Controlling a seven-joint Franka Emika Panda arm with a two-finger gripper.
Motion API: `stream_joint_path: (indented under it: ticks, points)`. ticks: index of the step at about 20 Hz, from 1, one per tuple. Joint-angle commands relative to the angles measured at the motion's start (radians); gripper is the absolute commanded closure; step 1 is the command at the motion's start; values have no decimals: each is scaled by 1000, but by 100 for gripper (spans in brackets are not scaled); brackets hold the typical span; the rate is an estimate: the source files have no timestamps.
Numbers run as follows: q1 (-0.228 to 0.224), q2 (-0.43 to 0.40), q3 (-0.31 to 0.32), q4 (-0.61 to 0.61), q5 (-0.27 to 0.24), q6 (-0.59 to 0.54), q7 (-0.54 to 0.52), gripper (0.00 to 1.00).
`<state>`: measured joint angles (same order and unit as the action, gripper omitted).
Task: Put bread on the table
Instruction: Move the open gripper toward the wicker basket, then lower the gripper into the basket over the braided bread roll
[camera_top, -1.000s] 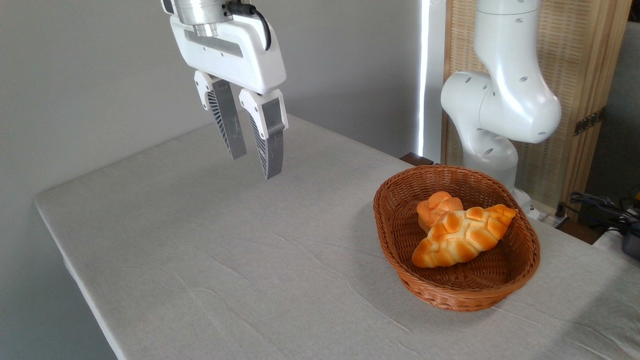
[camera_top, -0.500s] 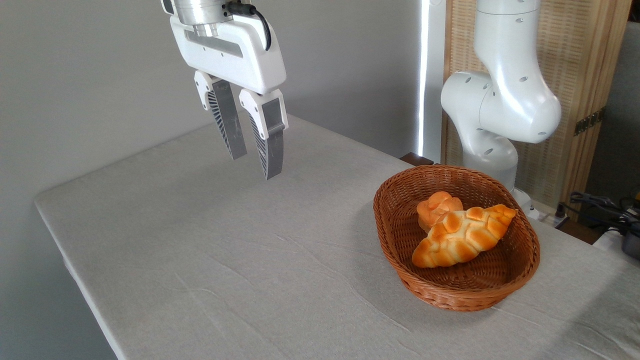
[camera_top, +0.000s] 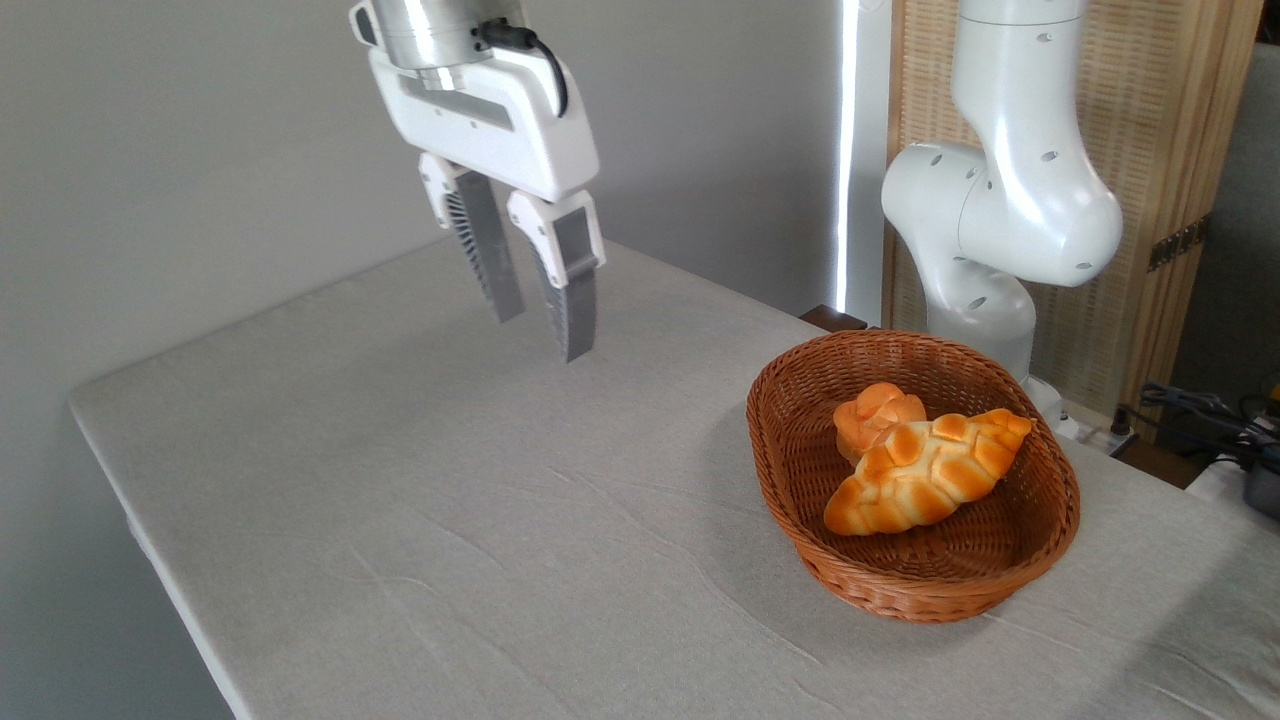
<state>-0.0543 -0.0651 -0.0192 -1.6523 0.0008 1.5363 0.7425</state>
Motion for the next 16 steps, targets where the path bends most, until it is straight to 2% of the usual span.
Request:
stream_joint_path:
  ticks: [1, 8, 12, 16]
  points:
    - [4, -123, 45, -151, -10, 5, 124, 0]
    - [4, -306, 151, -418, 4, 5, 386, 0]
    - [4, -366, 267, -552, 10, 7, 489, 0]
    - [4, -361, 304, -633, 99, 45, 497, 0]
